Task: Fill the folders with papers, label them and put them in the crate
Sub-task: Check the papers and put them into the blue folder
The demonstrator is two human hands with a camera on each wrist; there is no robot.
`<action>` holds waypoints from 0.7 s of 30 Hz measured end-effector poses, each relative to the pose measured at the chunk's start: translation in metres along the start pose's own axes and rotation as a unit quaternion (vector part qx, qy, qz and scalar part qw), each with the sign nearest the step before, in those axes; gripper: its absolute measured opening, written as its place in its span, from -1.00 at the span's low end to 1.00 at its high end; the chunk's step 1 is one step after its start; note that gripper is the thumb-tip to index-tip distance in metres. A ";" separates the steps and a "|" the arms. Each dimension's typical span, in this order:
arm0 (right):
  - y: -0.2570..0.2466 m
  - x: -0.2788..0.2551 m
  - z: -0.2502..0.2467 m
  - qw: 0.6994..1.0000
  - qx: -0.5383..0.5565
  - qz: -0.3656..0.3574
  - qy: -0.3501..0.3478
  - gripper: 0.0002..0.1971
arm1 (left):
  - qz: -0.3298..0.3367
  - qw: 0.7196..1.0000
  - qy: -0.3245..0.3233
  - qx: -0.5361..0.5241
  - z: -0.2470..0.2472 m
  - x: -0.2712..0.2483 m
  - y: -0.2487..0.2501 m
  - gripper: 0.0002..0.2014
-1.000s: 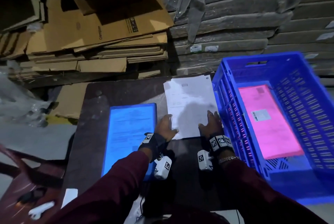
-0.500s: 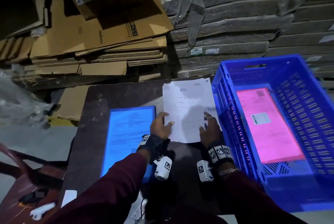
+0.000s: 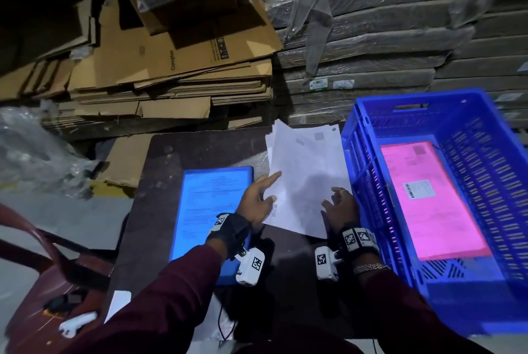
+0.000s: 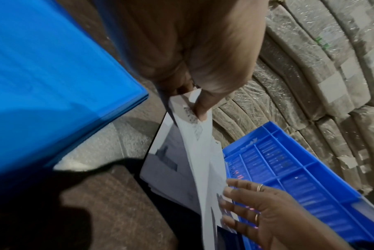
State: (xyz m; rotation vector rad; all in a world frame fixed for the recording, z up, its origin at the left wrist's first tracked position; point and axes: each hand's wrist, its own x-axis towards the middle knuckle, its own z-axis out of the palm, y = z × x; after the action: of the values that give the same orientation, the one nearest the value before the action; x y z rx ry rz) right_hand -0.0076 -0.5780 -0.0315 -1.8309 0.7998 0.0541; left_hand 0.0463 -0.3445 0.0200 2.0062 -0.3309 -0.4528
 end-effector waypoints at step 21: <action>-0.071 -0.061 -0.022 0.899 0.361 -0.141 -0.205 -0.12 | 0.060 0.994 -0.043 -0.083 -0.086 -0.053 0.085 -0.45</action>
State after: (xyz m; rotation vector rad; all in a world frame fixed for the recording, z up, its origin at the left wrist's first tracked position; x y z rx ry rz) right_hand -0.0234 -0.5532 0.0597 -1.1440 0.1940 -0.0407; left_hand 0.0339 -0.2934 0.1413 1.7973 -0.4495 -0.4760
